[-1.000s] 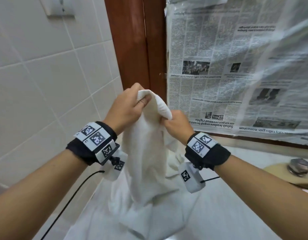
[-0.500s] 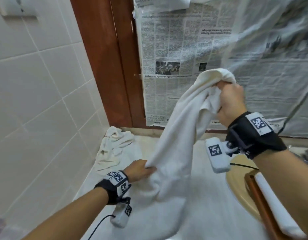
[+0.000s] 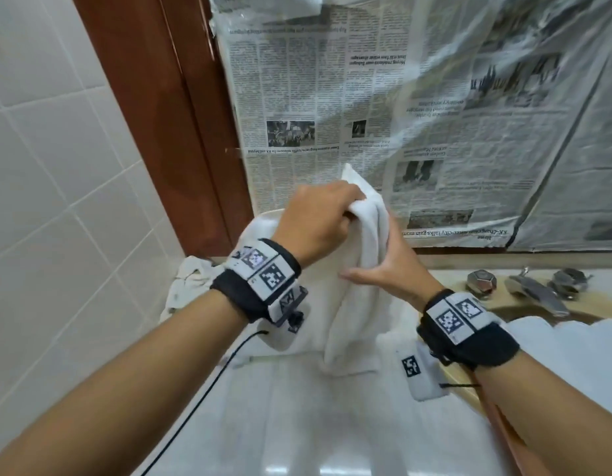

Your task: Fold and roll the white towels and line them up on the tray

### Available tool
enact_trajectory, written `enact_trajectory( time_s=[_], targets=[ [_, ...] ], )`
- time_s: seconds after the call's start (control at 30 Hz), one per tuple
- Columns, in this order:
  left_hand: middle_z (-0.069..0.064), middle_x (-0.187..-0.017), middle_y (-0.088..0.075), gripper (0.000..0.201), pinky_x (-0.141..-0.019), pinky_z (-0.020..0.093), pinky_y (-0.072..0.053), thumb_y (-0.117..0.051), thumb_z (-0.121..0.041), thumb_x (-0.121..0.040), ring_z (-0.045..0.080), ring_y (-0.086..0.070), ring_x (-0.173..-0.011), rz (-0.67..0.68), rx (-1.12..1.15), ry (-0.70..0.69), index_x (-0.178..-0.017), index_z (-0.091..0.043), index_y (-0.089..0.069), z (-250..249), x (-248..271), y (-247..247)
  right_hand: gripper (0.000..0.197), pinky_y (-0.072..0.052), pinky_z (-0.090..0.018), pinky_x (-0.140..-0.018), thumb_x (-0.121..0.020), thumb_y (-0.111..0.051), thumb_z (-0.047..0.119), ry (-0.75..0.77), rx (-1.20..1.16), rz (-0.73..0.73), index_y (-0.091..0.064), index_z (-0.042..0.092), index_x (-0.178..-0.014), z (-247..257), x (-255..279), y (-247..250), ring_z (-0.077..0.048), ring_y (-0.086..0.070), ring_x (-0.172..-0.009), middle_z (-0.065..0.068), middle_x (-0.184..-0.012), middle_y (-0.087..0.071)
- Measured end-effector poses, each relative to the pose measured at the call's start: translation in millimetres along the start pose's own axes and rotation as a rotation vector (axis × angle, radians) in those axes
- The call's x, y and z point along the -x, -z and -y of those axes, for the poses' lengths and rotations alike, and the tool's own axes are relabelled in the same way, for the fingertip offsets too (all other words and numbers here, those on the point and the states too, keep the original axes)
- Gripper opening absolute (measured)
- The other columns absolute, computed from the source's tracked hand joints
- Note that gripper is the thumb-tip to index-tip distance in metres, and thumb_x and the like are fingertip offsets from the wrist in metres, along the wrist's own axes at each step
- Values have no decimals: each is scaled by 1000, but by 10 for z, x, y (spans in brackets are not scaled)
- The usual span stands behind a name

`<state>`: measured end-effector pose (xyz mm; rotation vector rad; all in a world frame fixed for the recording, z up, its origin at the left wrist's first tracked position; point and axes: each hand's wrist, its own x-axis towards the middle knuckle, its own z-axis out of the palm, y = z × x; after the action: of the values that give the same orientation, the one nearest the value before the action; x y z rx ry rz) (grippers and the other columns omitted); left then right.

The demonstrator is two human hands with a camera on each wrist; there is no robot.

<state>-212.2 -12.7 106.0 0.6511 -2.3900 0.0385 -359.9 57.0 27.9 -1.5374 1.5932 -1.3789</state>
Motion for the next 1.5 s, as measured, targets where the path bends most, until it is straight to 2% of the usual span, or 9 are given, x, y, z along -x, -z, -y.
enact_trajectory(
  time_s=[0.13,0.3,0.4,0.5,0.73,0.97,1.17,1.23,1.5],
  targets=[
    [2,-103,-63,45,-81,42,-45,-40,-37,-77,26,-57,-95,-1,239,112,-109,-17,-66,123,279,-397,31,-50,-37,-76,-71,-77,4,-146,85,-180,-69,10,-101,-10,-88,-94,-17,-58,-85,0,-89,-65],
    [-11,-140,-45,111,-107,48,-33,-66,-88,-41,16,-42,-130,503,357,529,-137,-41,-38,633,1078,-979,33,-51,-38,-80,-64,-73,11,-157,-39,-114,-68,24,-94,-99,175,69,-14,-64,-89,3,-97,-71],
    [-10,-132,-54,91,-109,43,-33,-65,-76,-54,14,-48,-126,793,416,565,-134,-36,-46,542,1486,-1299,35,-53,-39,-84,-73,-71,0,-199,-181,-185,-65,21,-100,-131,232,157,-12,-65,-90,2,-98,-70],
    [-15,-113,-63,43,-103,41,-42,-63,-69,-67,3,-56,-110,686,576,609,-104,-47,-61,441,1670,-1541,56,-53,-40,-87,-66,-80,17,-298,-287,-267,-53,12,-115,-220,223,238,-20,-65,-101,-8,-112,-65],
    [-6,-153,-24,108,-108,44,-30,-75,-60,-65,24,-32,-136,836,177,663,-149,-29,-15,306,1787,-1850,56,-55,-34,-75,-59,-75,6,-231,-562,-79,-62,-3,-113,-67,302,316,-31,-68,-89,-19,-102,-69],
    [2,-132,-57,43,-96,37,-37,-46,-45,-97,23,-55,-118,936,-75,562,-135,-27,-40,712,2205,-1834,23,-54,-35,-73,-83,-72,13,-415,-482,-453,-69,5,-104,-456,402,559,-25,-69,-83,-12,-96,-73],
    [12,-125,-60,35,-93,34,-44,-39,-26,-100,27,-57,-113,1008,-196,485,-130,-10,-50,1044,2420,-1635,34,-50,-30,-77,-91,-59,34,-609,-312,-708,-62,9,-116,-839,304,664,-27,-60,-103,-6,-107,-64],
    [15,-122,-61,31,-93,36,-45,-39,-22,-100,30,-59,-110,939,-237,547,-123,-5,-51,1238,2326,-1388,23,-37,-24,-59,-96,-48,26,-640,-191,-754,-56,10,-110,-887,283,694,-27,-56,-104,-8,-99,-59],
    [33,-114,-59,48,-86,49,-46,-43,-35,-92,49,-55,-107,-223,-190,1140,-113,8,-54,2185,1108,474,48,-41,-42,-96,-95,-52,25,-786,58,-873,-38,9,-138,-1127,381,352,-39,-49,-122,-19,-136,-51]
  ],
)
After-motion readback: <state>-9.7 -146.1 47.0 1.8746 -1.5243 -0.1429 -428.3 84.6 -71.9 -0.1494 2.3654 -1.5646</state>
